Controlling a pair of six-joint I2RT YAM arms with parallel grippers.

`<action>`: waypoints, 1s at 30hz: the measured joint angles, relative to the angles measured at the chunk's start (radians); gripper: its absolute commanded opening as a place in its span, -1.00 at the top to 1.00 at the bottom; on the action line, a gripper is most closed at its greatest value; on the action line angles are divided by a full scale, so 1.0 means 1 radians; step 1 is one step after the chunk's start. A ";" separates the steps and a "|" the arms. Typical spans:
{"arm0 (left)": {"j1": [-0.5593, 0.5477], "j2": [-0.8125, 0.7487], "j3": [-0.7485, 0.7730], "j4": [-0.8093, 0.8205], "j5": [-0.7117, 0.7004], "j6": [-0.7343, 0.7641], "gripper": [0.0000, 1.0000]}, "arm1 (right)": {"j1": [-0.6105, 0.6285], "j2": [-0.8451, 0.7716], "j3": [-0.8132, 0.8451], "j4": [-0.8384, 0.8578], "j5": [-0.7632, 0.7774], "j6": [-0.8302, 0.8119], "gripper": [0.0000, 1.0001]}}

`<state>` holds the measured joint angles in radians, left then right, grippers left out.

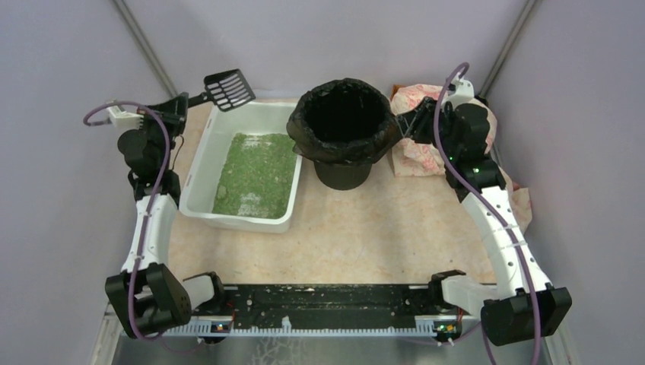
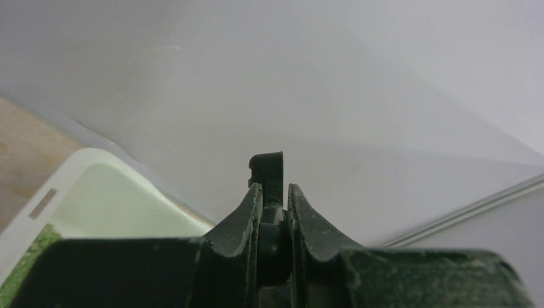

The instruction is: Clean the litter box

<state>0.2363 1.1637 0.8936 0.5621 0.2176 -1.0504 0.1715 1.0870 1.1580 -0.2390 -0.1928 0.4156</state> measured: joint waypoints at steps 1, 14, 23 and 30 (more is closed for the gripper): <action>0.002 -0.008 -0.005 -0.027 -0.003 0.013 1.00 | 0.000 0.001 0.000 0.001 -0.002 0.000 0.17; 0.002 0.137 -0.090 -0.354 0.107 0.141 1.00 | 0.000 0.048 0.000 0.000 -0.013 -0.005 0.17; 0.002 0.271 -0.087 -0.421 0.212 0.183 1.00 | 0.000 0.045 -0.013 -0.016 0.000 -0.027 0.17; 0.002 0.285 -0.053 -0.432 0.260 0.196 0.16 | 0.000 0.045 -0.018 -0.019 0.008 -0.040 0.16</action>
<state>0.2379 1.4483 0.8402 0.1303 0.4778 -0.8547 0.1715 1.1324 1.1404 -0.2584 -0.1852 0.3752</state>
